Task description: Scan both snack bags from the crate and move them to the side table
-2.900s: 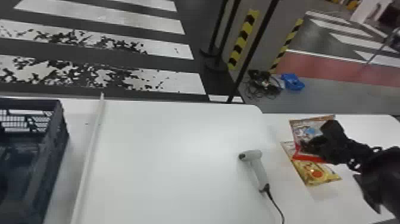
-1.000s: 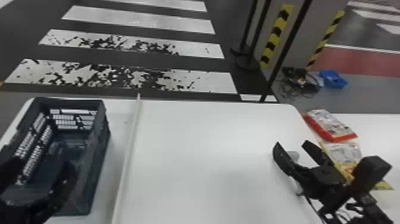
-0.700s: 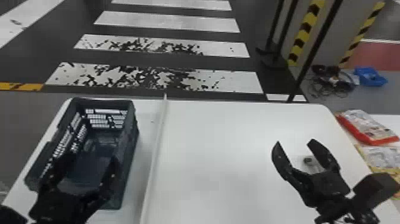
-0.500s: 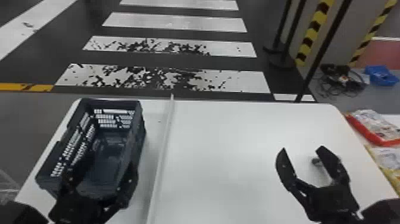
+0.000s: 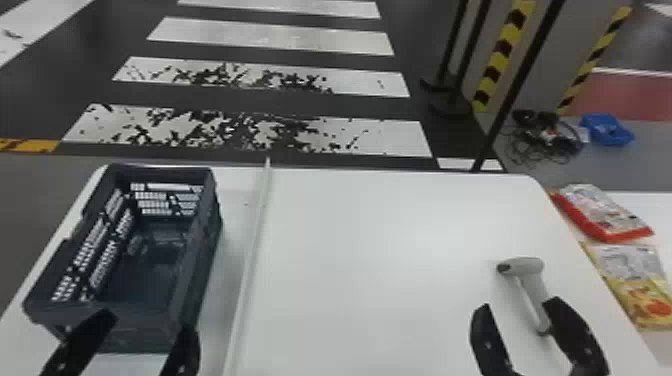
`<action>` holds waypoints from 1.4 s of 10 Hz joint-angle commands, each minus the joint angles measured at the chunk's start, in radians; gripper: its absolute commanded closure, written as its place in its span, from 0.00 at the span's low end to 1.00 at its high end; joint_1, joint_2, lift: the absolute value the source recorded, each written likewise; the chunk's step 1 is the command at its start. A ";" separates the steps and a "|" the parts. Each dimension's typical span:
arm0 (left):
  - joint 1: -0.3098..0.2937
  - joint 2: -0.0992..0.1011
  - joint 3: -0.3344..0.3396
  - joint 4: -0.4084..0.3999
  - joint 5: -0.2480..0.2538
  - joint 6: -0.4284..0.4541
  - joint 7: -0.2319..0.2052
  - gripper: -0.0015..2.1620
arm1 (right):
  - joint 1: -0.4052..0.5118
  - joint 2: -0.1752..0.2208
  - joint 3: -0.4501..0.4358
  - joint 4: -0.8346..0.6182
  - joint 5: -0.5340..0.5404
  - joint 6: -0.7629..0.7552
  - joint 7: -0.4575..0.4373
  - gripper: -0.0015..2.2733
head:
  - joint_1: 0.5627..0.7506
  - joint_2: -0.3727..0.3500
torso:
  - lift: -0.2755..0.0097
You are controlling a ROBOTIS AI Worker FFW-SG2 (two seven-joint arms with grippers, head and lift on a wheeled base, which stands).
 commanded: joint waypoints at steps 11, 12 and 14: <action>0.080 -0.026 -0.003 -0.005 -0.014 -0.060 -0.002 0.03 | 0.103 -0.041 -0.007 0.018 -0.019 -0.128 -0.005 0.05 | 0.70 0.30 | 0.63; 0.080 -0.024 -0.003 0.000 -0.014 -0.060 -0.002 0.03 | 0.106 -0.038 -0.004 0.018 -0.016 -0.137 -0.005 0.05 | 0.70 0.30 | 0.63; 0.080 -0.024 -0.005 0.004 -0.014 -0.057 -0.004 0.03 | 0.113 -0.038 -0.003 0.018 -0.011 -0.153 -0.005 0.05 | 0.70 0.31 | 0.63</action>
